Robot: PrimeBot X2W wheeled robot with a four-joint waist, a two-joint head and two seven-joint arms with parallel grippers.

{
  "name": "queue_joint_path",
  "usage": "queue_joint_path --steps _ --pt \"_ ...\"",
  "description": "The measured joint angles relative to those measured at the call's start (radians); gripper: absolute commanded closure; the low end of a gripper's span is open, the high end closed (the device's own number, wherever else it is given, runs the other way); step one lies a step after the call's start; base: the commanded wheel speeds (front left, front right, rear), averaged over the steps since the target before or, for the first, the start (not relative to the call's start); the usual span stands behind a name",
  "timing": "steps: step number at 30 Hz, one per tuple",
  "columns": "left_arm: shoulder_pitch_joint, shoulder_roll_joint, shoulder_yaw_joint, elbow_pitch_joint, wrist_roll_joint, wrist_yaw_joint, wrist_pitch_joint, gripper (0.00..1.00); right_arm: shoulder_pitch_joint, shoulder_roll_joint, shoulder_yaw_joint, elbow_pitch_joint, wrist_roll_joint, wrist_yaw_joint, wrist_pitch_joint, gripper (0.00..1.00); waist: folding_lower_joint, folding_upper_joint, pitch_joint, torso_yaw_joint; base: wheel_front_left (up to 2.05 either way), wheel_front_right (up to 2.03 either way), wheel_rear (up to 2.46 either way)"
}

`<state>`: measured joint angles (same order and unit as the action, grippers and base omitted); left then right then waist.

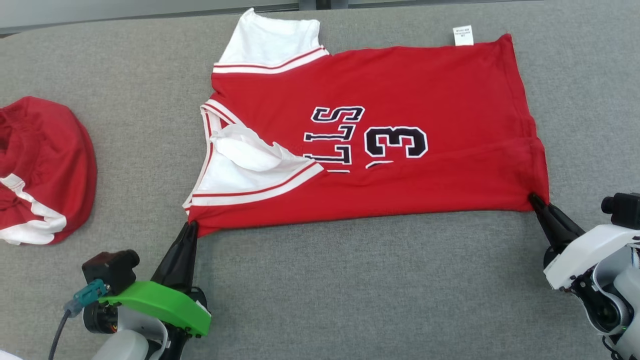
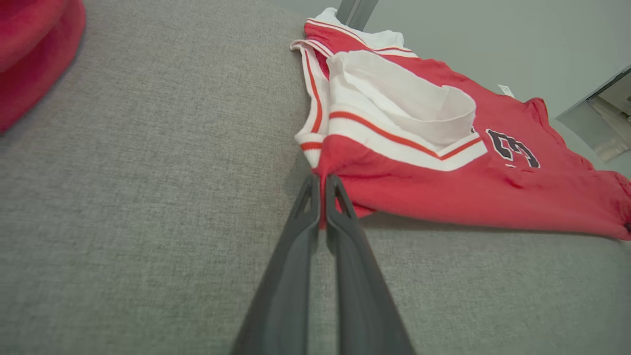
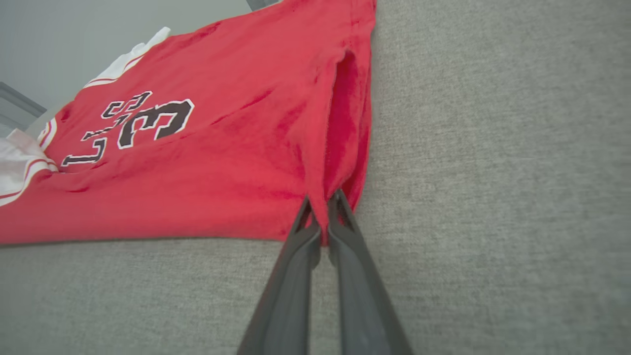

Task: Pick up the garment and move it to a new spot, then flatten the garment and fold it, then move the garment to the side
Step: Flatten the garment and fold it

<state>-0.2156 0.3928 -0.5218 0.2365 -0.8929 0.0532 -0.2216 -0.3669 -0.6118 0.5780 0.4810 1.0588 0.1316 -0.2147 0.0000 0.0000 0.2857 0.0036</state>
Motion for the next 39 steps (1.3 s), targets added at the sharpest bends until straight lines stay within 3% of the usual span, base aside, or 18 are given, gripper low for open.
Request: queue_joint_path --steps 12,19,25,30,31,32,33,34,35,39 --pt "0.225 0.040 -0.057 -0.170 0.016 0.064 0.009 1.00 0.210 -0.141 0.054 -0.144 0.075 0.000 -0.029 1.00 0.0000 0.0000 -0.069 0.037 0.00 0.00 0.00" --pt "0.335 0.085 -0.063 -0.273 0.009 0.107 0.018 1.00 0.325 -0.198 0.013 -0.205 0.093 0.000 -0.039 1.00 0.0000 0.0000 -0.093 0.031 0.00 0.00 0.00" --pt "0.361 0.129 -0.079 -0.317 0.003 0.114 0.074 1.00 0.383 -0.210 -0.009 -0.240 0.100 0.000 -0.041 1.00 0.0000 0.0000 -0.103 0.030 0.00 0.00 0.00" --pt "0.357 0.133 -0.113 -0.315 0.016 0.119 0.118 1.00 0.394 -0.192 0.001 -0.244 0.088 0.000 -0.010 1.00 0.0000 0.0000 -0.112 0.027 0.00 0.00 0.00" --pt "0.357 0.132 -0.115 -0.313 0.019 0.123 0.119 1.00 0.397 -0.189 0.000 -0.242 0.085 0.000 -0.007 0.92 0.0000 0.0000 -0.114 0.026 0.00 0.00 0.00" --pt "0.356 0.131 -0.119 -0.309 0.025 0.130 0.121 1.00 0.400 -0.187 -0.003 -0.240 0.081 0.000 -0.006 0.65 0.0000 0.0000 -0.115 0.025 0.00 0.00 0.00" --pt "0.355 0.128 -0.122 -0.305 0.029 0.136 0.123 0.89 0.403 -0.185 -0.008 -0.235 0.078 0.000 -0.004 0.26 0.0000 0.0000 -0.117 0.024 0.00 0.00 0.00" --pt "0.355 0.124 -0.122 -0.301 0.029 0.143 0.122 0.53 0.404 -0.184 -0.013 -0.231 0.071 0.000 -0.004 0.00 0.0000 0.0000 -0.119 0.023 0.00 0.00 0.00" --pt "0.355 0.120 -0.123 -0.298 0.030 0.150 0.122 0.00 0.406 -0.184 -0.022 -0.229 0.064 0.000 -0.004 0.00 0.0000 0.0000 -0.121 0.022 0.00 0.00 0.00" --pt "0.356 0.115 -0.121 -0.299 0.040 0.175 0.112 0.00 0.426 -0.192 -0.081 -0.233 0.035 0.000 -0.017 0.00 0.0000 0.0000 -0.127 0.019 0.00 0.00 0.00"
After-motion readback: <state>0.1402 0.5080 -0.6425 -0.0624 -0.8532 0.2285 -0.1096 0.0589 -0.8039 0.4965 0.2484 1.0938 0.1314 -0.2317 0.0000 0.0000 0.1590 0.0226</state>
